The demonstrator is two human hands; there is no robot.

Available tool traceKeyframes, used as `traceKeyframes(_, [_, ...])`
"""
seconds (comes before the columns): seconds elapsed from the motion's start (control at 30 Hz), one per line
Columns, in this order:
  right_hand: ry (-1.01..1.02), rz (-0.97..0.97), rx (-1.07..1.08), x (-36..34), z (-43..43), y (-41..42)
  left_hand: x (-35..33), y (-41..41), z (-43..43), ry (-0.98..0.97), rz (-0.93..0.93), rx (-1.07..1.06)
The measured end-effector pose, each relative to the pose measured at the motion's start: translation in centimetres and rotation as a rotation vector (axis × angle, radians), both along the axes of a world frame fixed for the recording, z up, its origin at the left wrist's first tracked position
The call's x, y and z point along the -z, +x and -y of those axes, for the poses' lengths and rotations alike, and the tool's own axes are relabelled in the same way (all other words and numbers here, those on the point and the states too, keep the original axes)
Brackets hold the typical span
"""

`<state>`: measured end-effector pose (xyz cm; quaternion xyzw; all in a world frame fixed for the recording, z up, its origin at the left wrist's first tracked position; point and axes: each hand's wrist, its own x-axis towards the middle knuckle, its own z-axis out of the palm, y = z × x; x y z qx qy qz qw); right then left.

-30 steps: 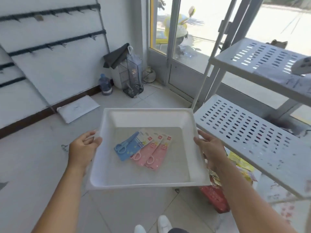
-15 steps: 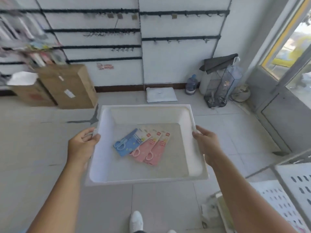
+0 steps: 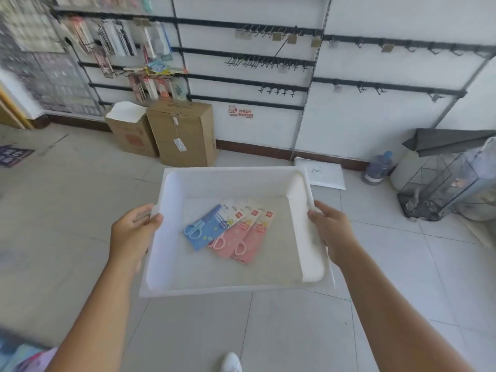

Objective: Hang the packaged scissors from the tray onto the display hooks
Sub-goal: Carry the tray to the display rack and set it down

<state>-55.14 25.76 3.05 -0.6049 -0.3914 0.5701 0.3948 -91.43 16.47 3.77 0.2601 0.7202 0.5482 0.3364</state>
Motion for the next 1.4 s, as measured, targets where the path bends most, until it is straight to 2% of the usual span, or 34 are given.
traceKeyframes(0.27, [0.018,-0.03,-0.111,0.5,-9.5,-9.2,0.5,-8.6,-6.5,-0.003,0.02,-0.082])
traceKeyframes(0.47, [0.004,-0.022,-0.166,1.5,-20.0,-14.3,1.8,-13.4,-13.9,-0.027,0.026,-0.134])
traceKeyframes(0.87, [-0.09,-0.037,-0.486,1.3,-42.4,-23.8,1.4,-22.5,-30.0,-0.095,0.035,-0.235])
traceKeyframes(1.07, [-0.104,-0.011,-0.532,2.9,-50.4,-31.1,2.9,-29.2,-36.9,-0.111,0.059,-0.263])
traceKeyframes(1.4, [-0.105,-0.034,-0.506,4.0,-63.2,-46.1,3.2,-45.5,-51.3,-0.101,0.082,-0.212])
